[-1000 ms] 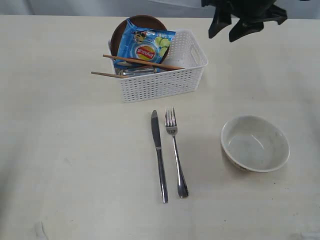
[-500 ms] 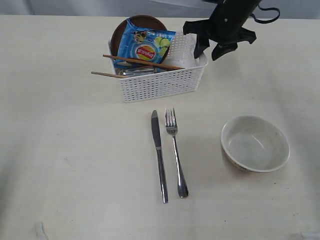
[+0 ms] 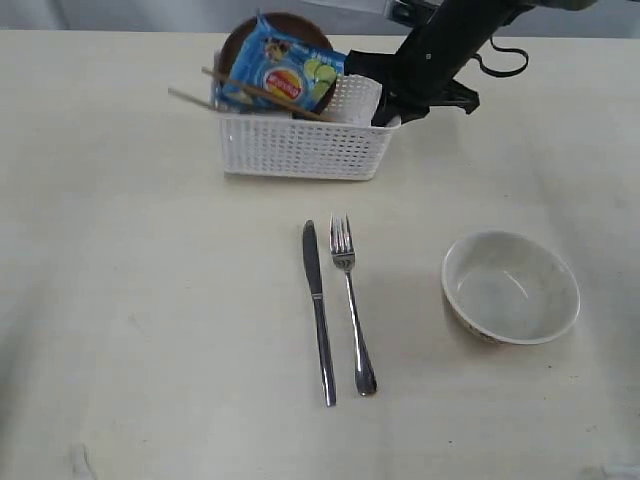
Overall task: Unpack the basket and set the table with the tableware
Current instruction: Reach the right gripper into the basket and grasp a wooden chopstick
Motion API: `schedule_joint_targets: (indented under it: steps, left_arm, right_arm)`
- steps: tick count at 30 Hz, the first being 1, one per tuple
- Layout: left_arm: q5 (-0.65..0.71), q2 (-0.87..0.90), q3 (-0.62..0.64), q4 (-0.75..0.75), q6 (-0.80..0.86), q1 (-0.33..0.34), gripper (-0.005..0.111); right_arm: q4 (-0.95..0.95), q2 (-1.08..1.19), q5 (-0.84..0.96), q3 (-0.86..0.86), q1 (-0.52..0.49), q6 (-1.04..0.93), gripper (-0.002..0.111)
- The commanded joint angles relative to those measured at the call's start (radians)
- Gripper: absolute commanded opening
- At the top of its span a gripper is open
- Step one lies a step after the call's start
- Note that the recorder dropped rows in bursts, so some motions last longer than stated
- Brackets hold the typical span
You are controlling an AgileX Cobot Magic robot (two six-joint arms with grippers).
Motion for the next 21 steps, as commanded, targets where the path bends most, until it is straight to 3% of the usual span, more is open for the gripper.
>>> schedule_joint_targets:
  steps: [1, 7, 14, 15, 19, 21]
  left_arm:
    - [-0.010, -0.003, 0.002, -0.002, 0.001, -0.007, 0.000]
    - [-0.010, -0.003, 0.002, -0.002, 0.001, -0.007, 0.000]
    - [-0.010, -0.003, 0.002, -0.002, 0.001, -0.007, 0.000]
    - [-0.010, -0.003, 0.002, -0.002, 0.001, -0.007, 0.000]
    - [-0.010, -0.003, 0.002, -0.002, 0.001, -0.007, 0.000]
    - [-0.010, -0.003, 0.002, -0.002, 0.001, -0.007, 0.000]
  right_arm:
    - [0.108, -0.003, -0.007, -0.009, 0.031, 0.023, 0.000]
    - [0.047, -0.003, -0.014, -0.009, 0.170, 0.091, 0.000]
    - [-0.140, -0.007, -0.030, -0.009, 0.248, 0.182, 0.001]
    - [-0.140, -0.010, -0.036, -0.009, 0.249, 0.184, 0.006]
    - [-0.133, -0.042, -0.035, -0.009, 0.249, 0.196, 0.046]
    - [-0.146, -0.057, -0.027, -0.009, 0.249, 0.194, 0.048]
